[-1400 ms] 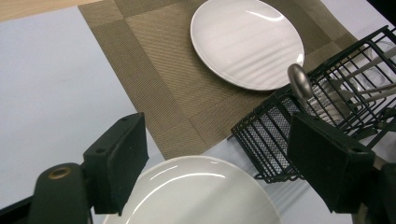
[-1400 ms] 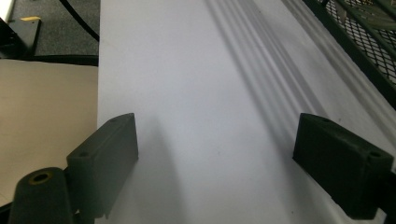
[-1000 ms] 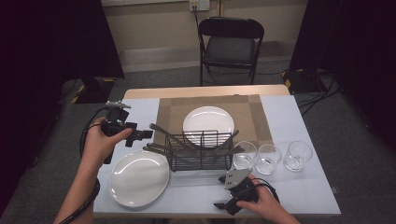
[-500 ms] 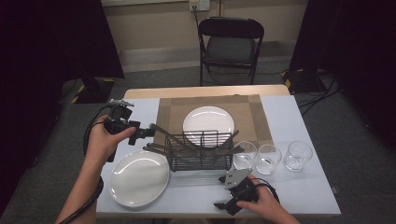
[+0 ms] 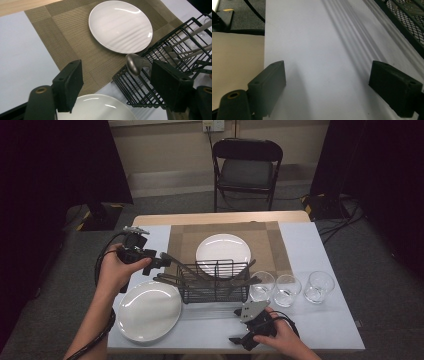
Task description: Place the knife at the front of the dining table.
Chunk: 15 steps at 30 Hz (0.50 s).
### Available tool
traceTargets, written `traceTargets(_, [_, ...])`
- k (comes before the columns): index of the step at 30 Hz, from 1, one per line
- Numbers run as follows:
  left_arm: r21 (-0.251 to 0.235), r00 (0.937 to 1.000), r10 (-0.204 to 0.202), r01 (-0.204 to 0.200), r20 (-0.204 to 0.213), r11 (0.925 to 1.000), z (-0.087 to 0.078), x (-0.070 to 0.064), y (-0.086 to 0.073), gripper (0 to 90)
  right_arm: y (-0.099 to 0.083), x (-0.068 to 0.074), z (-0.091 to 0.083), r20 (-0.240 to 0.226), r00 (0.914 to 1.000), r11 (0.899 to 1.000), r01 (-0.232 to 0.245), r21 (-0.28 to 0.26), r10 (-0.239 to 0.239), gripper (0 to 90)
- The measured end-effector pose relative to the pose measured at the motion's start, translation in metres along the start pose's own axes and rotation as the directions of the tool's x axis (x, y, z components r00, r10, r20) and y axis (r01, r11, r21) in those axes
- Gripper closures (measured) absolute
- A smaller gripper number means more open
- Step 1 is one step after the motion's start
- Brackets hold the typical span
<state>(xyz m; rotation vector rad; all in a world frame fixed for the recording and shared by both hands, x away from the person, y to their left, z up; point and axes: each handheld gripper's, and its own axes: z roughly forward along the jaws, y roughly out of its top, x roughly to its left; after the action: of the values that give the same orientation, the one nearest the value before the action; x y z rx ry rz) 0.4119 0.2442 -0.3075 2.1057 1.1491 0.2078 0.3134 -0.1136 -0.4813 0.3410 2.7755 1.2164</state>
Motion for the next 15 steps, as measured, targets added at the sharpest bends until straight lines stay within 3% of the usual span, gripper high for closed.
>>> traceTargets(7, [0.003,1.0000,0.008,-0.008,-0.004,1.0000,0.0016,-0.0028,0.0021,41.8,0.0000,0.0001,0.0000,0.000,1.0000,1.000,0.000,0.000,0.000,13.0])
traceTargets(8, [0.006,1.0000,-0.003,0.003,0.007,1.0000,0.0020,-0.0033,0.0018,46.6,0.0000,0.0000,0.0000,0.000,1.0000,1.000,0.000,0.000,0.000,13.0])
traceTargets(15, [0.014,0.9993,-0.019,0.019,0.032,0.9997,0.0051,-0.0056,0.0011,56.2,0.0000,0.0001,0.0000,0.001,1.0000,1.000,0.000,0.000,0.000,13.0])
